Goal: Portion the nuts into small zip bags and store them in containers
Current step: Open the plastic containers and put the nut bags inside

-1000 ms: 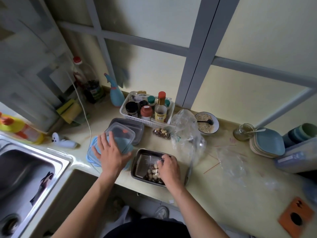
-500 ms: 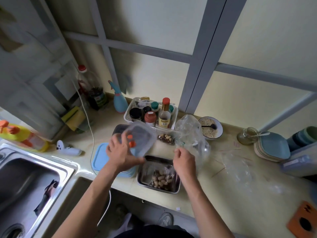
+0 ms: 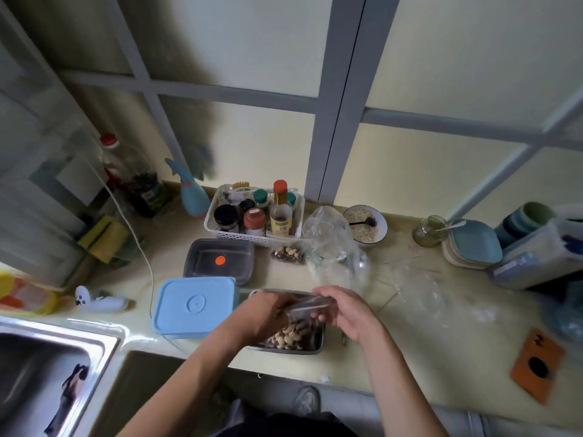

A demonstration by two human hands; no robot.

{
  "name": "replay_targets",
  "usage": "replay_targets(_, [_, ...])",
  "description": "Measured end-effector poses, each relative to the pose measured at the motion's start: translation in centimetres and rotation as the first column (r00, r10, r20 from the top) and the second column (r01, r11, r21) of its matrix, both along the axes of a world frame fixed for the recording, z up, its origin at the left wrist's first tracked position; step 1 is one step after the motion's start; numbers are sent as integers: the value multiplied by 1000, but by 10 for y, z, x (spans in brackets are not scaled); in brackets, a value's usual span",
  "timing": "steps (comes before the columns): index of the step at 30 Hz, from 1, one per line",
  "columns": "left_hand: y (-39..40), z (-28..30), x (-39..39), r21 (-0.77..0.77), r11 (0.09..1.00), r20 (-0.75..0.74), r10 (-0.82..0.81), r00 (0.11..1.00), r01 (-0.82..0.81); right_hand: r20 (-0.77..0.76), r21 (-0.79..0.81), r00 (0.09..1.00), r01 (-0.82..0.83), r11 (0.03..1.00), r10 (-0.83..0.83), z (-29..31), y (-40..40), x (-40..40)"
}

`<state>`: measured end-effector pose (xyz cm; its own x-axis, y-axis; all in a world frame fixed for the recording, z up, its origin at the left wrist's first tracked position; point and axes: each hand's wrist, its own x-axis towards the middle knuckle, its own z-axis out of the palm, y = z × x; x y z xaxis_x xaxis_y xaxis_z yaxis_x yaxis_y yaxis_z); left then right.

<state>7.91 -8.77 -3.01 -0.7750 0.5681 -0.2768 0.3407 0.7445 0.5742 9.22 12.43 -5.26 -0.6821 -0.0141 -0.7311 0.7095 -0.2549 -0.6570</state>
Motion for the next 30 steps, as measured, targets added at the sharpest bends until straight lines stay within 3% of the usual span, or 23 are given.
replay_targets(5, [-9, 15, -20, -10, 998, -249, 50, 967, -55, 3, 188, 995, -98, 977, 100, -6, 5, 3])
replay_targets(8, [-11, 17, -30, 45, 999, -299, 2, 954, 12, -5, 78, 1000, -3, 997, 4, -5, 5, -1])
replay_targets(11, [-8, 8, -27, -6, 981, -170, -193, 966, 194, -28, 1, 998, 48, 999, -48, -9, 7, -4])
replay_targets(13, [-6, -7, -19, -68, 967, -131, -251, 959, 244, -29, 62, 998, 64, 996, -62, -18, 6, -4])
replay_targets(20, [-2, -54, -5, -431, 884, 37, -184, 982, 182, -75, 356, 992, -70, 932, 103, -37, -14, 6])
replay_targets(23, [3, -59, 0, -481, 867, -56, -180, 982, 131, -45, 584, 985, -110, 804, 167, -37, -22, 2])
replay_targets(26, [15, -58, 10, -486, 870, -62, -123, 990, 78, 53, 854, 938, -220, 471, 343, -29, -27, -2])
replay_targets(30, [22, -63, 18, -586, 806, -77, -162, 984, 87, 229, 877, 876, -375, 300, 425, -22, -39, 0])
